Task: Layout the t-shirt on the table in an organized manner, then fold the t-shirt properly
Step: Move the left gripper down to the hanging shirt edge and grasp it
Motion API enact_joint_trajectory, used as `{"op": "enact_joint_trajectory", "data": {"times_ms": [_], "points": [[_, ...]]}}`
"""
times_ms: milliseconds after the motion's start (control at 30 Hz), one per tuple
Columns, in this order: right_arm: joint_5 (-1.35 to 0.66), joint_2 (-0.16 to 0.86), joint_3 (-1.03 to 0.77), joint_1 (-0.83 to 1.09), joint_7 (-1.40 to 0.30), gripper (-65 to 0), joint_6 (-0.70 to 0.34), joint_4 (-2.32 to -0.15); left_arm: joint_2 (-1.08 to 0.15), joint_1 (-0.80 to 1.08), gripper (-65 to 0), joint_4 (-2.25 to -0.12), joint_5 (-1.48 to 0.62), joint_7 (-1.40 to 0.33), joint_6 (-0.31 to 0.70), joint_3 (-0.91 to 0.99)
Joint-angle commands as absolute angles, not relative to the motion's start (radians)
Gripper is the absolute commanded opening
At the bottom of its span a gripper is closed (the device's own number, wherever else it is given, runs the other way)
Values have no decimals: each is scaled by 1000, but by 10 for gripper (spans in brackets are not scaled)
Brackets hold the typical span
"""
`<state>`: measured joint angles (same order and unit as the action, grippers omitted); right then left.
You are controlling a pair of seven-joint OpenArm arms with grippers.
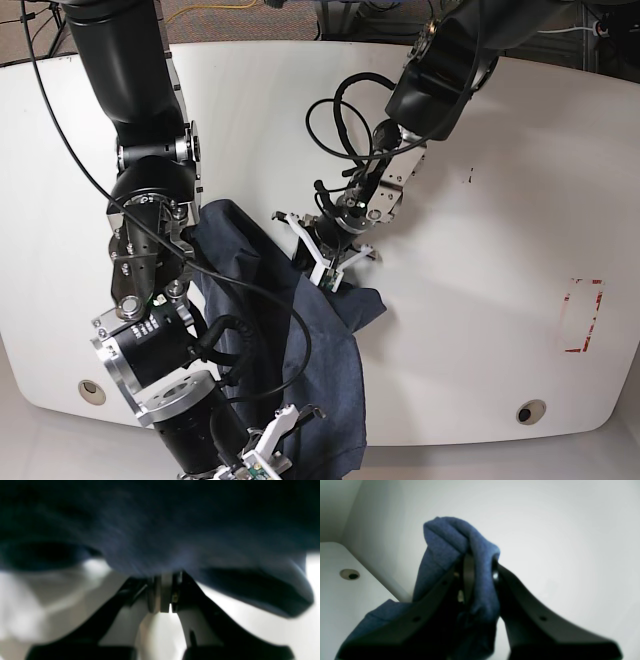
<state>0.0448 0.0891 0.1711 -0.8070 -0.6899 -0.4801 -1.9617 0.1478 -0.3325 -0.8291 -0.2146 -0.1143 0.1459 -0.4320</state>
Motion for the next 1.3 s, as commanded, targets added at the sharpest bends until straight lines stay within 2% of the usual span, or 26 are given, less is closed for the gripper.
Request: {"op": "enact_joint_trajectory", "data": {"times_ms": [0,167,267,400,633,733,1167,1267], "points": [[42,90,166,-846,-659,-650,-467,-1972,134,-312,-628,-937,-217,-137,153,-430],[44,91,166,-845,-659,-650,-466,-1972,85,-240,-625,-1098,-217,-186,153,-352],[44,91,166,-845,-659,-650,-466,-1972,67,-211,-596,-1158,-214,-217,153,-292],[44,93,166,-845,-659,-650,-466,-1972,39,-202,-487,-1185,-214,-232,153,-222],[44,93,166,-845,-659,-650,-466,-1972,10,-231,-204,-1152,-213,-232,156,-165],[44,90,165,-843,-659,-650,-466,-1972,-2,-275,-140,-1110,-213,-236,156,-165],[44,87,165,-843,-657,-650,-466,-1972,16,-449,-135,-817,-213,-226,159,-168],[44,87,165,-843,-657,-650,-466,-1972,36,-479,-135,-765,-211,-217,191,-168]]}}
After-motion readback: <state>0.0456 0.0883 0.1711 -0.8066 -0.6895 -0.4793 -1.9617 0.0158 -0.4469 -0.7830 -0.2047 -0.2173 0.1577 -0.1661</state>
